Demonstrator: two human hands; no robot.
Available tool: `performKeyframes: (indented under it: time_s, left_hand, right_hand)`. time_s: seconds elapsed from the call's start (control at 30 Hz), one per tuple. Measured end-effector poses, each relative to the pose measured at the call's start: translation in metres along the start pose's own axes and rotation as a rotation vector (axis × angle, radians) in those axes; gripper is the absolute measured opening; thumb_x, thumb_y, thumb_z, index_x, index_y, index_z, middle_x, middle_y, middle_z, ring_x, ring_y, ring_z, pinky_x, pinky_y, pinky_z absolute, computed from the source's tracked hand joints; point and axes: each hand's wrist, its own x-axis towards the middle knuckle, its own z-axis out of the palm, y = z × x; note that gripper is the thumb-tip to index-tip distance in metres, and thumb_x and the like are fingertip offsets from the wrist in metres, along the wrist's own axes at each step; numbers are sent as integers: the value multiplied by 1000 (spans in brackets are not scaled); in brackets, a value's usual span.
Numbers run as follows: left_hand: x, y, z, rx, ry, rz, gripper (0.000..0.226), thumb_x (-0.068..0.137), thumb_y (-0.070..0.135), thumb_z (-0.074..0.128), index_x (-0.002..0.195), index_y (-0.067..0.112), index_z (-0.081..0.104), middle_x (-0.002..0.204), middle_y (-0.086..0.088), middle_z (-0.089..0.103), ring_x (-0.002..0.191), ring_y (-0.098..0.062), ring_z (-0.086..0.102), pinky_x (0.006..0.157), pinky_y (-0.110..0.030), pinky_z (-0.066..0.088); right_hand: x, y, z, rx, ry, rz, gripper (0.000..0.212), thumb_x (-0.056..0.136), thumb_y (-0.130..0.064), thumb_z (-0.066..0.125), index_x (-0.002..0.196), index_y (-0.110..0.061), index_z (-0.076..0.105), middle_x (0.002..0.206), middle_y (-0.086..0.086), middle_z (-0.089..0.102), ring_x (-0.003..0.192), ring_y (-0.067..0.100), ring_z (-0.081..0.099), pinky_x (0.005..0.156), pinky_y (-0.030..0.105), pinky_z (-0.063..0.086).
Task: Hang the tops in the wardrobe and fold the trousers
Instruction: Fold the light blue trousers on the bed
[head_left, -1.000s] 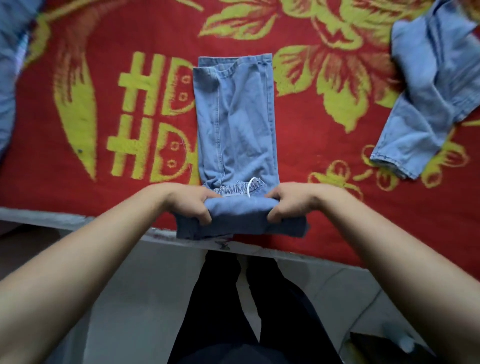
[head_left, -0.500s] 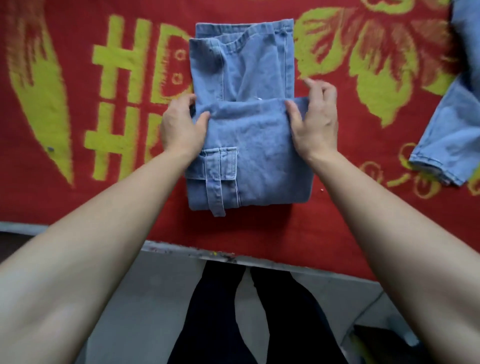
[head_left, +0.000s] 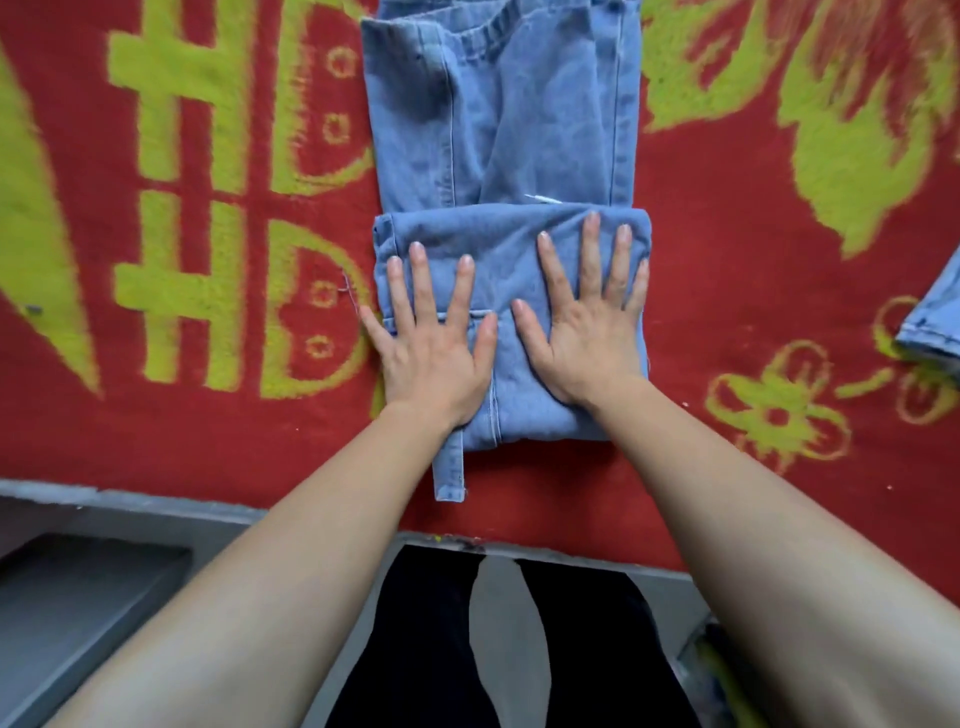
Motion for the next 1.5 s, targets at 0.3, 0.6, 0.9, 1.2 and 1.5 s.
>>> performKeyframes:
  time_s: [0.3, 0.6, 0.9, 1.2, 1.5]
  left_hand:
    - [6, -1, -10, 87, -164, -7, 66, 95, 60, 11, 154, 34, -1, 162, -12, -13, 149, -34, -10, 108, -72, 12]
    - [123, -15, -96, -120, 361, 9, 52, 87, 26, 51, 136, 11, 44, 143, -15, 39, 129, -35, 37, 104, -48, 29]
    - [221, -19, -142, 92, 260, 270, 22, 85, 23, 60, 104, 16, 68, 104, -13, 65, 111, -35, 46, 93, -49, 31]
    - [252, -26, -112, -541, 247, -193, 61, 75, 34, 77, 126, 15, 48, 129, -6, 41, 114, -18, 45, 102, -24, 36]
    - [252, -30, -113, -653, 142, -107, 25, 80, 23, 68, 92, 32, 49, 107, 1, 50, 93, -14, 50, 70, -14, 43]
  right_hand:
    - [12, -2, -11, 37, -253, 32, 76, 93, -69, 24, 157, -36, -1, 163, 9, -23, 147, 37, -25, 115, 62, -14]
    - [121, 12, -89, 304, 233, 253, 44, 99, -49, 43, 126, -19, 58, 123, 9, 59, 116, 30, 52, 97, 42, 33]
    - [215, 39, -108, 615, 62, 200, 24, 94, -36, 55, 99, -18, 70, 95, -3, 64, 92, 14, 58, 77, 27, 40]
    - [226, 57, -71, 679, 189, 455, 36, 92, -34, 58, 120, -12, 55, 120, 7, 60, 117, 23, 54, 97, 28, 37]
    - [222, 58, -93, 1078, -68, 433, 35, 78, -32, 77, 109, -21, 67, 109, 1, 67, 87, 4, 68, 77, 23, 57]
